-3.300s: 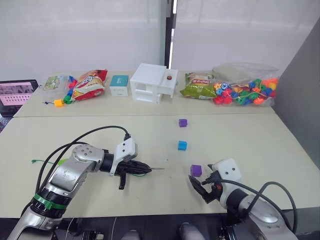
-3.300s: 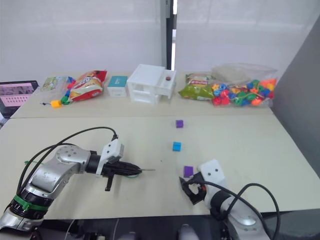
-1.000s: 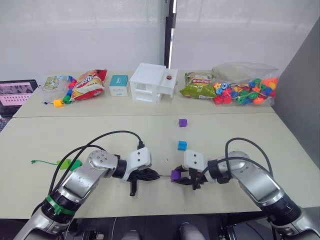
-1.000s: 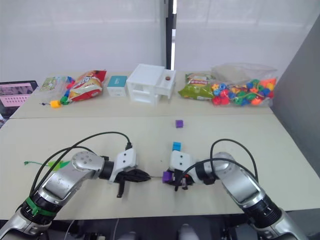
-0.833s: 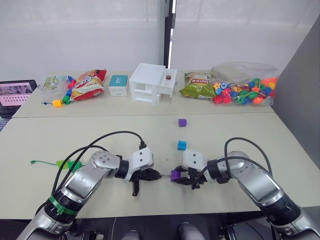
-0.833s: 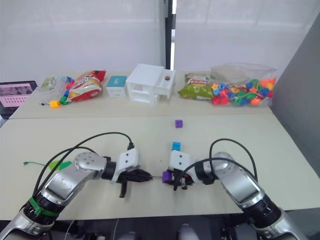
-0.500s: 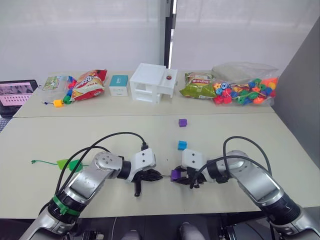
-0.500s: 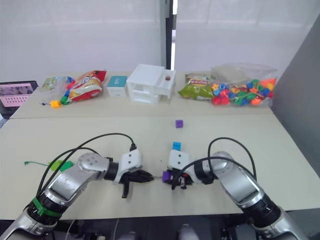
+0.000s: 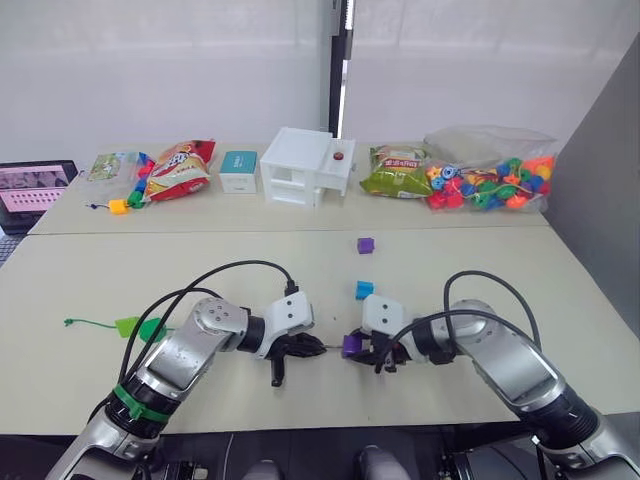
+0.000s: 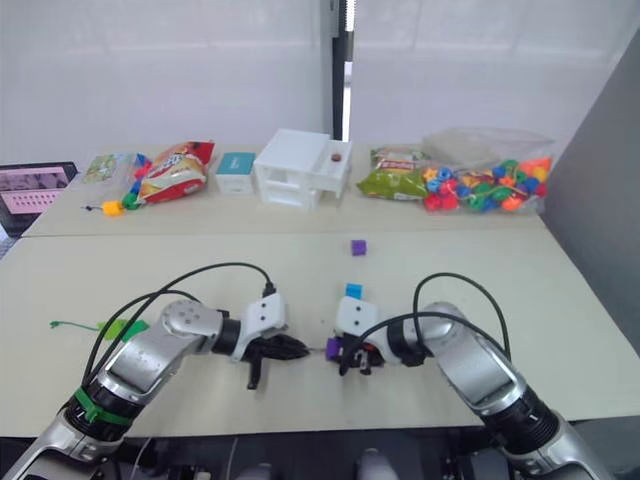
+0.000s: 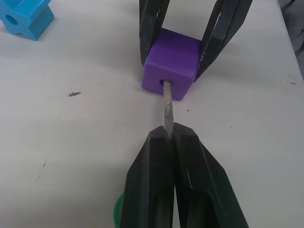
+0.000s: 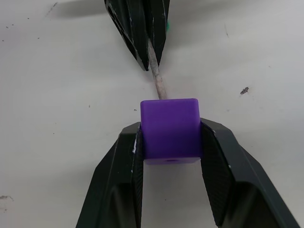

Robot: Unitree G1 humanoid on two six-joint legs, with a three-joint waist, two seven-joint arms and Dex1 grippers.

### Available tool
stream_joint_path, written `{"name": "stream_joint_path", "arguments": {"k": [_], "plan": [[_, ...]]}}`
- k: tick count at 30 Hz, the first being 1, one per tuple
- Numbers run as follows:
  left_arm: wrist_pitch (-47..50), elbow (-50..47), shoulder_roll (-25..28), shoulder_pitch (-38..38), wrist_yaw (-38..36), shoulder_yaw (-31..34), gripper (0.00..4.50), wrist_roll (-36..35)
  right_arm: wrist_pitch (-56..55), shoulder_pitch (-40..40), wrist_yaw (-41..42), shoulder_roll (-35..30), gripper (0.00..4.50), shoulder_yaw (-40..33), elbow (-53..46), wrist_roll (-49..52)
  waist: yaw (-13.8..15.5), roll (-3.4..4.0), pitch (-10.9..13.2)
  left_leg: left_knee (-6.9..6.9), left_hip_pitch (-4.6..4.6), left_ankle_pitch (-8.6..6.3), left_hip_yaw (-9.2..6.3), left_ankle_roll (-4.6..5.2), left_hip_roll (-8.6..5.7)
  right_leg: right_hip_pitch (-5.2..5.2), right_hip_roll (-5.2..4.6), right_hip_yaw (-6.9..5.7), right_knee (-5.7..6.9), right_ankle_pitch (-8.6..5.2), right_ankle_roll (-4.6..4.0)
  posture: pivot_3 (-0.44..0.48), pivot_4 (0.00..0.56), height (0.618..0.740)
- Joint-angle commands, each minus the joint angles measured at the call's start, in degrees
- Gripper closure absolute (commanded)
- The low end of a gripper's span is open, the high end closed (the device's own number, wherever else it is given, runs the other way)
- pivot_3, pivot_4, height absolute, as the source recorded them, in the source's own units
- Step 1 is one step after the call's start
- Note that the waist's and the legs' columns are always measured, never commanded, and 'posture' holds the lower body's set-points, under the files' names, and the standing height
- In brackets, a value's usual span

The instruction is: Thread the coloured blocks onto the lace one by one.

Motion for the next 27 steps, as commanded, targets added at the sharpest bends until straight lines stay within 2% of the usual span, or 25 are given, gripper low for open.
{"name": "stream_joint_path", "arguments": {"k": [1, 13, 20, 27], "plan": [[-1.97, -3.65, -0.48, 0.47, -1.66, 1.21, 4.5, -3.36, -2.54, 1.13, 0.56, -0.43, 3.35, 1.02, 0.94, 0.03, -0.05, 0.0, 0.0, -0.01, 0.0, 0.0, 0.0, 0.0, 0.0, -0.01, 0.0, 0.0, 0.02, 0.0, 0.0, 0.0, 0.15, 0.74], [-0.4, -7.05, 3.07, 3.86, -0.4, 5.36, 4.5, -5.58, -5.32, 0.27, 3.45, -3.39, 3.35, 1.66, 4.05, -0.91, 0.35, 0.0, 0.0, -0.03, -0.01, -0.01, -0.01, 0.02, -0.01, 0.01, -0.02, 0.0, -0.05, 0.0, 0.0, 0.0, 0.15, 0.74], [0.03, -8.11, 3.21, 4.45, 0.41, 5.36, 4.5, -6.18, -5.02, -0.27, 3.87, -3.6, 3.35, 1.95, 4.16, -1.04, 0.49, 0.0, 0.0, -0.03, -0.02, -0.01, -0.01, 0.02, 0.0, 0.04, -0.02, 0.0, -0.16, 0.0, 0.0, 0.0, 0.15, 0.74], [-1.15, -6.64, 4.91, 5.0, 1.02, 3.26, 4.5, -3.76, -4.15, -0.31, 3.98, -3.84, 3.35, 1.9, 3.19, -0.78, 0.46, 0.0, 0.0, -0.03, -0.02, -0.01, -0.01, 0.02, 0.0, 0.03, -0.02, 0.0, -0.17, 0.0, 0.0, 0.0, 0.15, 0.74]]}}
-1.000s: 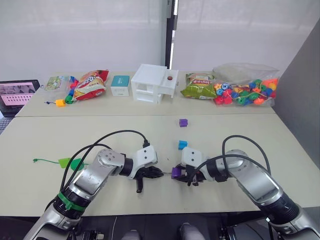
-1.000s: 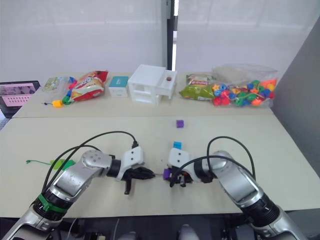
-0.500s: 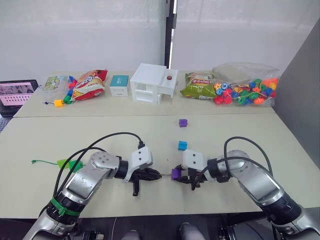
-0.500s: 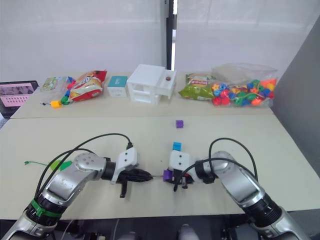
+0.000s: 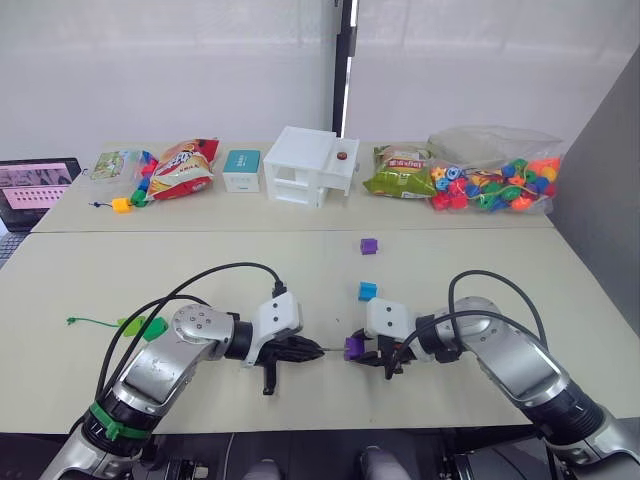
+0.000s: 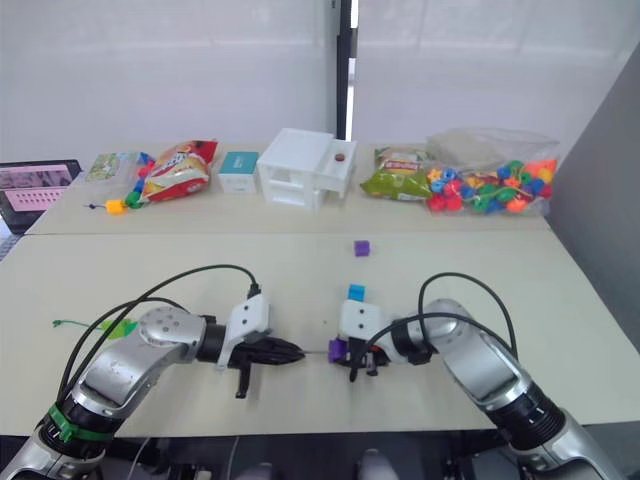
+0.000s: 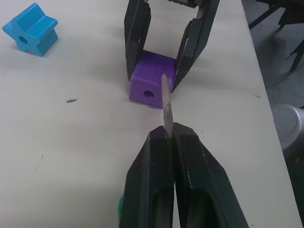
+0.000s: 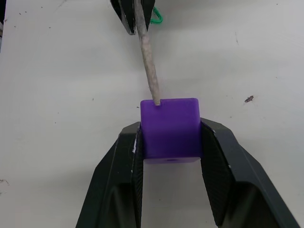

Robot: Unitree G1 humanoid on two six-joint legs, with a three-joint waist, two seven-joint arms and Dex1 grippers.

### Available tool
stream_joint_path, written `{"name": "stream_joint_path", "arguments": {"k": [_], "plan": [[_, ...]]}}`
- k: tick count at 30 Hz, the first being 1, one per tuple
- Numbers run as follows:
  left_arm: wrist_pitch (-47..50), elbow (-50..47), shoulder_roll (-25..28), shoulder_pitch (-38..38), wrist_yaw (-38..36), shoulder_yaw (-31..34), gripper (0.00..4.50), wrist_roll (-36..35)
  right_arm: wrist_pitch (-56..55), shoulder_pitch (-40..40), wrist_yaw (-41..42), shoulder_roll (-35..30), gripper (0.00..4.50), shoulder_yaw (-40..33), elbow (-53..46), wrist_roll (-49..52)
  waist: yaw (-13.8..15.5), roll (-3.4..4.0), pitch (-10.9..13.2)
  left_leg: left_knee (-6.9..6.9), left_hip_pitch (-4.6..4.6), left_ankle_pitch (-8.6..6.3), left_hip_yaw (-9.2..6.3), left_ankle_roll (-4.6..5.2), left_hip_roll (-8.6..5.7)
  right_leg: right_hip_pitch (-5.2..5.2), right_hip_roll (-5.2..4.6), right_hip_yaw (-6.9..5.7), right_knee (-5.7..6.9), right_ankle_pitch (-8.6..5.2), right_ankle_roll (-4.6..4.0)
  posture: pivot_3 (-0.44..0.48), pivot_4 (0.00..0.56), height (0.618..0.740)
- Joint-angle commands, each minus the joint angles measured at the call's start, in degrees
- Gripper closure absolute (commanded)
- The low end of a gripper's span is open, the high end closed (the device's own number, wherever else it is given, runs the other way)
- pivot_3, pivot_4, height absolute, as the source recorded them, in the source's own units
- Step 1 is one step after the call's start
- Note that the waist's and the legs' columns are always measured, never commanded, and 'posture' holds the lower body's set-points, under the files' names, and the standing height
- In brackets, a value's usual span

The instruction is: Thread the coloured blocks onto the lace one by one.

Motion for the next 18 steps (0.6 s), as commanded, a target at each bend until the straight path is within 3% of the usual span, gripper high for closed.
{"name": "stream_joint_path", "arguments": {"k": [1, 8, 18], "plan": [[-1.59, 0.05, 1.67, -0.11, 0.32, -0.81, 4.5, 2.03, 1.67, 0.68, 0.6, -1.53, 3.35, 1.12, -0.06, -0.78, 0.05, 0.0, 0.0, 0.0, 0.0, 0.0, 0.0, 0.0, 0.0, 0.0, 0.0, 0.0, 0.0, 0.0, 0.0, 0.0, 0.15, 0.74], [1.85, -1.15, 1.93, -3.22, 1.75, -0.43, 4.5, 2.02, 2.66, 0.75, 1.19, -3.03, 3.35, 1.04, -1.53, -0.49, 0.99, 0.0, 0.0, 0.0, -0.04, 0.0, 0.0, 0.0, -0.01, 0.01, 0.0, 0.0, -0.07, 0.0, 0.0, 0.0, 0.15, 0.74], [8.8, -7.33, 4.02, -5.65, 2.9, -5.14, 4.5, 2.95, 4.11, 0.23, 0.92, -2.89, 3.35, 1.82, -2.97, -0.35, 1.04, 0.0, 0.0, -0.01, -0.04, 0.0, 0.01, 0.0, 0.0, 0.0, 0.0, 0.0, -0.08, 0.0, 0.0, 0.0, 0.15, 0.74]]}}
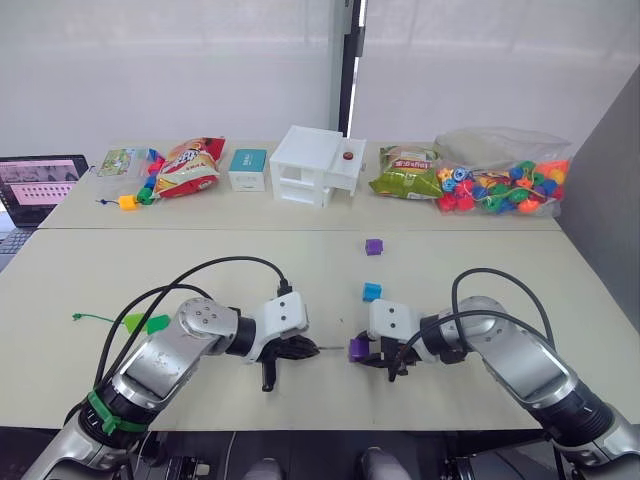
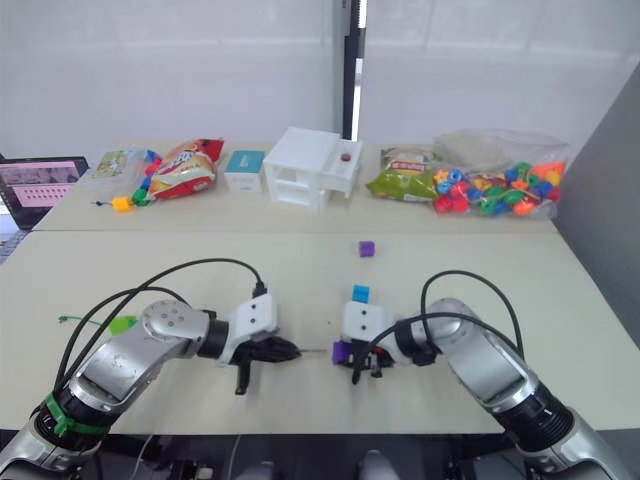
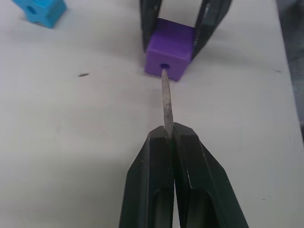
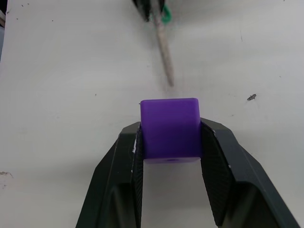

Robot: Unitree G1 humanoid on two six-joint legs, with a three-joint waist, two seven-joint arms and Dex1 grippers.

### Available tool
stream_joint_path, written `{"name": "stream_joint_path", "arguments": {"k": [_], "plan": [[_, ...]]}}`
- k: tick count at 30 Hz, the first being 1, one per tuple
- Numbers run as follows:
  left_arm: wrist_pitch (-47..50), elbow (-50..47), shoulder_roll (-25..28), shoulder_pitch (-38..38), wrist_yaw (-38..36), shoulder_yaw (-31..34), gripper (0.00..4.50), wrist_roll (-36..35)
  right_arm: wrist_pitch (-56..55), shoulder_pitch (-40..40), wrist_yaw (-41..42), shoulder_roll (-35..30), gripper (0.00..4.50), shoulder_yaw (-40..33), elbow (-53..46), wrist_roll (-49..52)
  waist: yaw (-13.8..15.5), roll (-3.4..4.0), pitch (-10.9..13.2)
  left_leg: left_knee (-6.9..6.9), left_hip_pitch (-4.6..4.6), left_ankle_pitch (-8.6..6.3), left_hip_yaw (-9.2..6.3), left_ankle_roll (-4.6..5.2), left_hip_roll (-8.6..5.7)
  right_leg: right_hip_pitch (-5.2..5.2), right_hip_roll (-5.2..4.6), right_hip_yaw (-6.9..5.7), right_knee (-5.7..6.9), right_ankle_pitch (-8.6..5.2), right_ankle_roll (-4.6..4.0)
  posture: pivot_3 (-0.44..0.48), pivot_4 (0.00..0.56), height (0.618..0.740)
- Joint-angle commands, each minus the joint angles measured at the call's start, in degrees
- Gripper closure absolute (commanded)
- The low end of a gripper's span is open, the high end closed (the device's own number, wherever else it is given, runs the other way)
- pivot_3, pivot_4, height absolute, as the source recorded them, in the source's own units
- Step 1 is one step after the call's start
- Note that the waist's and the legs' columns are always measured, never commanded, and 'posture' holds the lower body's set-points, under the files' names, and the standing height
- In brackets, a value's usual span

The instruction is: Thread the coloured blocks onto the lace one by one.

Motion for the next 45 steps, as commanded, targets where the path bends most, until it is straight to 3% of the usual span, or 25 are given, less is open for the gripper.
{"name": "stream_joint_path", "arguments": {"k": [1, 31, 45], "plan": [[1.24, -3.31, 1.11, -1.29, 0.17, -1.04, 4.5, 0.43, 1.33, 0.41, 0.71, -0.74, 3.35, 1.64, -0.51, -0.39, 0.0, 0.0, 0.0, 0.0, 0.0, 0.0, 0.0, 0.0, 0.0, 0.0, 0.0, 0.0, 0.0, 0.0, 0.0, 0.0, 0.15, 0.74], [0.19, -0.79, -1.7, -2.31, 1.04, -3.36, 4.5, 0.89, 3.03, 0.57, 1.14, -0.08, 3.35, 1.82, -2.7, 0.61, -0.08, 0.0, 0.0, -0.01, 0.0, 0.0, 0.0, 0.0, 0.0, -0.01, 0.01, 0.0, 0.0, 0.0, 0.0, 0.0, 0.15, 0.74], [-2.36, 3.94, -8.89, -4.94, 1.5, -6.59, 4.5, 1.91, 5.18, 0.25, 0.34, 1.42, 3.35, 1.87, -3.72, 1.14, 0.1, -0.01, -0.01, 0.02, 0.02, 0.0, 0.0, 0.0, -0.01, 0.06, 0.01, 0.0, -0.02, 0.0, 0.0, 0.0, 0.15, 0.74]]}}
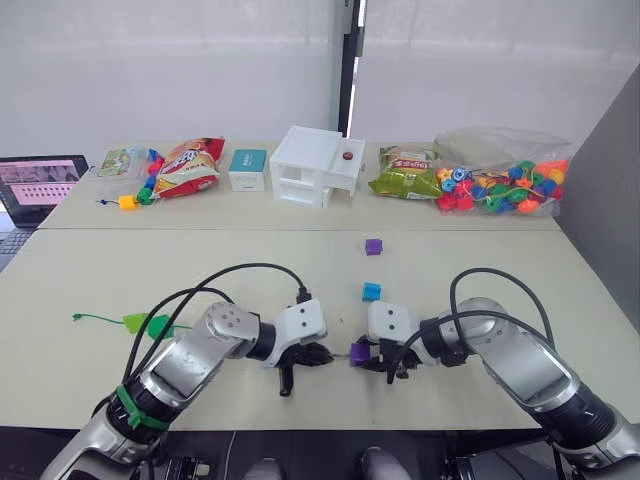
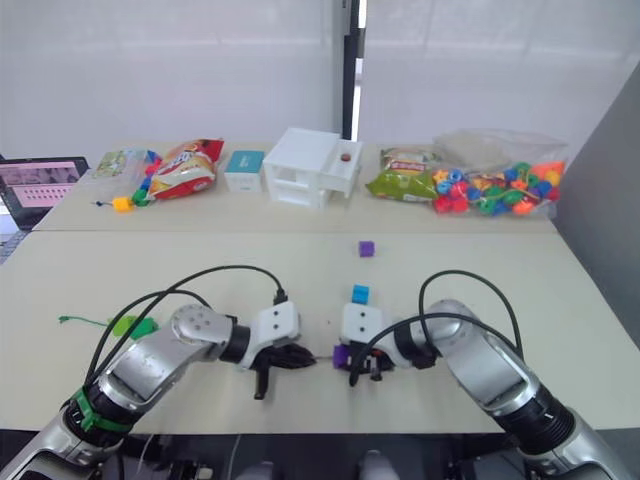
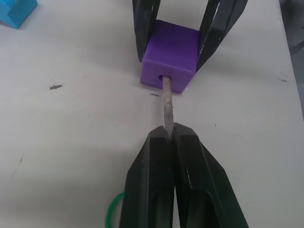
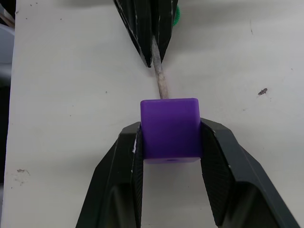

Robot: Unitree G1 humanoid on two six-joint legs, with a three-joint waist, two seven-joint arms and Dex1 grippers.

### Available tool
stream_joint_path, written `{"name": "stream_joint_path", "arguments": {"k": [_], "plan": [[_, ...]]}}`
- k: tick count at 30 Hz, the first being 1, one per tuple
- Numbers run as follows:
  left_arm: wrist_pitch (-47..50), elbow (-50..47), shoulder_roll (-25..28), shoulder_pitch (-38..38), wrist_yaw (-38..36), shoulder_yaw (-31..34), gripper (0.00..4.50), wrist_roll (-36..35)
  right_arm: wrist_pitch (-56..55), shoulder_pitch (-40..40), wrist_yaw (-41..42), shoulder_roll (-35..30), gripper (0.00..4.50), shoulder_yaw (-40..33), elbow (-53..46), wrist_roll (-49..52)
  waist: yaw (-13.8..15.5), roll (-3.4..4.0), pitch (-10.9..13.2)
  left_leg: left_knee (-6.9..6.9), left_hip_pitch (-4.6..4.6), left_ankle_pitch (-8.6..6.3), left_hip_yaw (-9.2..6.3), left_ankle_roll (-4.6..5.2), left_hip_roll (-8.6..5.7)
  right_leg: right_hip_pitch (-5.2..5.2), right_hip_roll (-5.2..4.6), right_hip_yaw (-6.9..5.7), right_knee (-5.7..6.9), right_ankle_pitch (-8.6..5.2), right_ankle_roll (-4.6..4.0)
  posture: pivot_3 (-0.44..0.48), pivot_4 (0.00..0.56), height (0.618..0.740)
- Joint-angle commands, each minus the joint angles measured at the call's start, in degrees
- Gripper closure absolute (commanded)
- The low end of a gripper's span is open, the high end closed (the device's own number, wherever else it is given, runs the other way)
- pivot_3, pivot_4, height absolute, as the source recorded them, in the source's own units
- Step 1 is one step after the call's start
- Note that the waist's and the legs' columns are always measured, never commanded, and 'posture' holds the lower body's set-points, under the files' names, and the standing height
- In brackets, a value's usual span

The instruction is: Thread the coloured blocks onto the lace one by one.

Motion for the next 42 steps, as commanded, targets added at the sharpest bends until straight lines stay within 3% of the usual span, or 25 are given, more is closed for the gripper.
{"name": "stream_joint_path", "arguments": {"k": [1, 12, 18, 23, 30, 37, 42], "plan": [[-3.41, -0.44, -2.95, -1.96, -0.6, -1.41, 4.5, -0.35, 0.93, 0.17, -0.38, 1.53, 3.35, 1.88, -1.19, 0.98, -0.08, 0.0, 0.0, 0.0, 0.0, 0.0, 0.0, 0.0, 0.0, 0.0, 0.0, 0.0, -0.03, 0.0, 0.0, 0.0, 0.15, 0.74], [-6.61, 1.62, -4.79, -3.88, -2.32, -1.03, 4.5, -0.05, 1.86, 0.44, -1.75, 3.42, 3.35, 2.33, -1.67, 0.86, -0.57, 0.0, 0.0, -0.01, -0.01, 0.0, -0.01, 0.0, 0.01, -0.1, 0.03, 0.0, 0.09, 0.0, 0.0, 0.0, 0.15, 0.74], [-9.86, 5.7, -8.41, -3.13, -2.21, -2.41, 4.5, 0.39, 2.43, 0.58, -2.46, 5.06, 3.35, 2.91, -2.08, 0.85, -0.3, -0.01, -0.01, 0.01, 0.01, 0.0, 0.0, 0.0, 0.01, -0.03, 0.02, 0.0, 0.04, 0.0, 0.0, 0.0, 0.15, 0.74], [-14.1, 8.26, -6.77, -2.19, -4.09, -0.83, 4.5, 1.4, 2.96, 0.64, -3.18, 5.72, 3.35, 2.99, -2.16, 0.63, -0.25, -0.03, -0.05, 0.05, 0.05, 0.01, 0.0, -0.02, 0.01, 0.04, 0.03, 0.0, 0.03, 0.0, 0.0, 0.0, 0.15, 0.74], [-18.54, 7.92, -0.49, -1.42, -6.21, 4.77, 2.2, 1.92, 3.03, 1.58, -3.83, 4.69, 3.35, 1.87, -1.85, 0.47, -1.53, -0.03, -0.05, 0.02, 0.06, 0.02, -0.01, -0.02, 0.05, -0.07, 0.06, 0.0, 0.19, 0.0, -0.01, 0.0, 0.15, 0.74], [-18.69, 5.09, 6.38, 3.88, -10.27, 8.56, 2.2, -0.87, 2.19, 1.7, -4.16, 3.97, 3.35, 1.65, -1.02, 0.44, -1.9, -0.03, -0.05, -0.04, 0.1, 0.01, -0.02, -0.01, 0.04, -0.14, 0.06, 0.0, 0.34, 0.0, -0.01, 0.0, 0.15, 0.74], [-22.33, 8.39, 5.42, 6.36, -8.92, 8.63, 2.2, 0.62, 2.19, 1.37, -3.98, 3.54, 3.35, 1.35, -0.89, 0.59, -1.72, -0.03, -0.05, -0.04, 0.07, 0.01, -0.02, -0.01, 0.04, -0.13, 0.06, 0.0, 0.28, 0.0, -0.01, 0.0, 0.15, 0.74]]}}
